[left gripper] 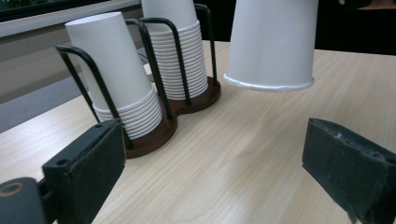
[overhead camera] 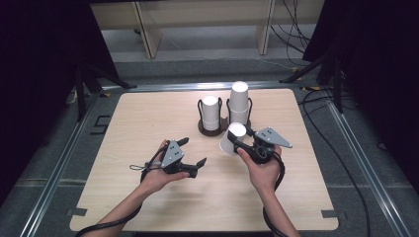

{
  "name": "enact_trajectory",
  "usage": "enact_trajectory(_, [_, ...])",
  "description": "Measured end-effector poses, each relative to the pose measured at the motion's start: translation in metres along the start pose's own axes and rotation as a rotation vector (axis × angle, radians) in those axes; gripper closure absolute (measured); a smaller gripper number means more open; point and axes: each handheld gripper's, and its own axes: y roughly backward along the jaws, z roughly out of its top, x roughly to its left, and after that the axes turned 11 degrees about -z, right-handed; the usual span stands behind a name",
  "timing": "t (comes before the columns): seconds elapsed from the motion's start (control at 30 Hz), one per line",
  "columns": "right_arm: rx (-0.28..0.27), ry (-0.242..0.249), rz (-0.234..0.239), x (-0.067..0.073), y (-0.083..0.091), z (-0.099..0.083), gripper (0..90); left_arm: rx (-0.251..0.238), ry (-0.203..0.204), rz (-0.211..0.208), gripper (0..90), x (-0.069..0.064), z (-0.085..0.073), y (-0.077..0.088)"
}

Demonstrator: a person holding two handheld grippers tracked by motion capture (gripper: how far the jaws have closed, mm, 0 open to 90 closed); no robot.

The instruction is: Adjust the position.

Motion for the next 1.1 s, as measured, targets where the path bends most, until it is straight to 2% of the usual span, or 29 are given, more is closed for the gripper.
enact_trajectory(0.07, [-0.001, 0.004, -0.003, -0.003, 0.001, -0.001, 35.7, 0.000, -0.002, -0.008, 5.7, -0.002, 0.000, -0.001])
enact_trajectory(0.17, [0.010, -0.047, -0.003, -0.006, 0.002, -0.003, 35.7, -0.004, 0.002, -0.010, 5.7, -0.002, 0.000, -0.002])
enact_trajectory(0.2, [0.013, -0.047, -0.009, -0.008, 0.002, -0.004, 35.7, -0.014, 0.000, -0.012, 5.7, -0.002, 0.000, -0.003])
enact_trajectory(0.27, [0.032, -0.091, -0.006, -0.010, 0.001, -0.004, 35.7, -0.008, 0.000, -0.018, 5.7, -0.003, 0.000, -0.004])
enact_trajectory(0.33, [0.028, -0.097, -0.018, -0.015, 0.000, -0.005, 35.7, -0.021, -0.001, -0.026, 5.7, -0.004, -0.001, -0.007])
enact_trajectory(0.4, [0.048, -0.138, -0.021, -0.018, -0.001, -0.005, 35.6, -0.020, 0.004, -0.040, 5.6, -0.005, -0.002, -0.009])
enact_trajectory(0.5, [0.049, -0.181, -0.022, -0.025, 0.000, -0.005, 35.6, -0.017, 0.013, -0.051, 4.3, -0.007, -0.003, -0.013])
enact_trajectory(0.53, [0.062, -0.211, -0.024, -0.026, 0.000, -0.006, 35.6, -0.021, 0.015, -0.055, 4.0, -0.008, -0.003, -0.014])
enact_trajectory(0.6, [0.068, -0.231, -0.023, -0.029, 0.000, -0.006, 35.5, -0.039, 0.011, -0.069, 3.1, -0.011, -0.003, -0.018])
enact_trajectory(0.63, [0.074, -0.235, -0.039, -0.031, 0.000, -0.006, 35.5, -0.016, 0.006, -0.077, 3.0, -0.013, -0.002, -0.018])
enact_trajectory(0.67, [0.073, -0.241, -0.039, -0.033, 0.000, -0.006, 35.5, -0.025, 0.002, -0.088, 2.6, -0.015, -0.003, -0.021])
enact_trajectory(0.7, [0.086, -0.260, -0.047, -0.034, -0.001, -0.006, 35.5, -0.008, -0.002, -0.089, 1.9, -0.016, -0.002, -0.021])
enact_trajectory(0.73, [0.082, -0.255, -0.046, -0.035, -0.001, -0.007, 35.5, -0.010, -0.002, -0.096, 1.7, -0.017, -0.002, -0.024])
enact_trajectory(0.87, [0.092, -0.281, -0.040, -0.038, -0.004, -0.007, 35.5, -0.011, -0.006, -0.115, 0.2, -0.021, 0.001, -0.032])
enact_trajectory(0.93, [0.101, -0.314, -0.028, -0.039, -0.004, -0.007, 35.5, -0.009, -0.005, -0.118, 0.0, -0.022, 0.003, -0.036])
enact_trajectory(1.1, [0.114, -0.336, -0.029, -0.040, -0.006, -0.006, 35.5, -0.003, -0.022, -0.136, 0.0, -0.026, 0.005, -0.046])
